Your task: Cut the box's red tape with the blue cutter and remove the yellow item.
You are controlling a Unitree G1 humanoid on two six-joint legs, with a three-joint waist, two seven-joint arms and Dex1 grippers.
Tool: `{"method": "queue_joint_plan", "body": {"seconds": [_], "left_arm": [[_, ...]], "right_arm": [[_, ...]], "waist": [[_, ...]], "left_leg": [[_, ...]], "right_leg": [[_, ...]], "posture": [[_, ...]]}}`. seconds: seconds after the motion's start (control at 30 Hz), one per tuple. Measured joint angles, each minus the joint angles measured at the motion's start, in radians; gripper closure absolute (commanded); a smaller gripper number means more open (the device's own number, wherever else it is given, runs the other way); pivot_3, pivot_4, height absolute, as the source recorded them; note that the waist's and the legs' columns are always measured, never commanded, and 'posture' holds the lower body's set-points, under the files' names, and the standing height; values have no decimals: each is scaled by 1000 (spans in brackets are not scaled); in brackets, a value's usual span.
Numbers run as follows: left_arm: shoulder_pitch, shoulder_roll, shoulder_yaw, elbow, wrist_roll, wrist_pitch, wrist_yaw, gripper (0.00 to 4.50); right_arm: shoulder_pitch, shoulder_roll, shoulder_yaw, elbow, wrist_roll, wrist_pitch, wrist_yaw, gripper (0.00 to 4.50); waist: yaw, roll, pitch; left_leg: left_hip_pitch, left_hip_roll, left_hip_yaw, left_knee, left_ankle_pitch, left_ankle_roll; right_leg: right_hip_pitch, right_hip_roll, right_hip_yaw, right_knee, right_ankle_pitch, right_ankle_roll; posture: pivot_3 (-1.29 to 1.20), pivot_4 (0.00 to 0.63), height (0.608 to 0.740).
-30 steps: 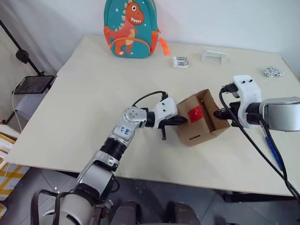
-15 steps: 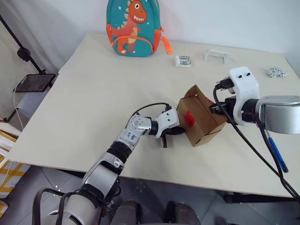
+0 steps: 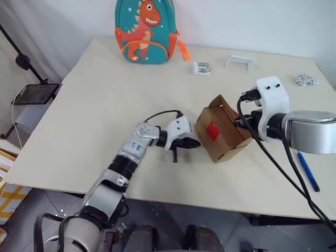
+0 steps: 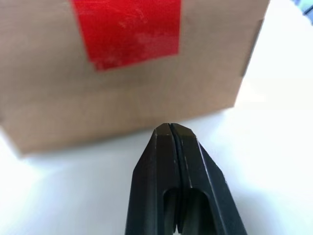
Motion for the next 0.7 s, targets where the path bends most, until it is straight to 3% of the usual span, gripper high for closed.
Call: {"method": "queue_joint_plan", "body": {"seconds": [0.17, 0.43, 0.7], "left_arm": [[-37, 8, 44, -22, -51, 49, -47, 4500], [-123, -145, 99, -21, -103, 68, 54, 4500], [-126, -198, 78, -1, -84, 46, 118, 4500]], "right_arm": [[1, -2, 1, -9, 0, 0, -14, 4448], [-4, -2, 3, -15, -9, 6, -15, 4448], [-6, -2, 6, -23, -10, 6, -17, 4448]], "waist": [[2, 0, 0], [1, 0, 0], [2, 0, 0]], "left_leg": [[-4, -3, -6, 2, 0, 1], [-6, -6, -9, 1, 1, 2], [-5, -6, -9, 1, 1, 2]], "right_leg": [[0, -2, -5, 0, 0, 0], [1, -4, -7, 0, 0, 1], [1, -4, -8, 0, 0, 1]], "posture": [[0, 150, 740], [0, 150, 740], [0, 150, 740]]}}
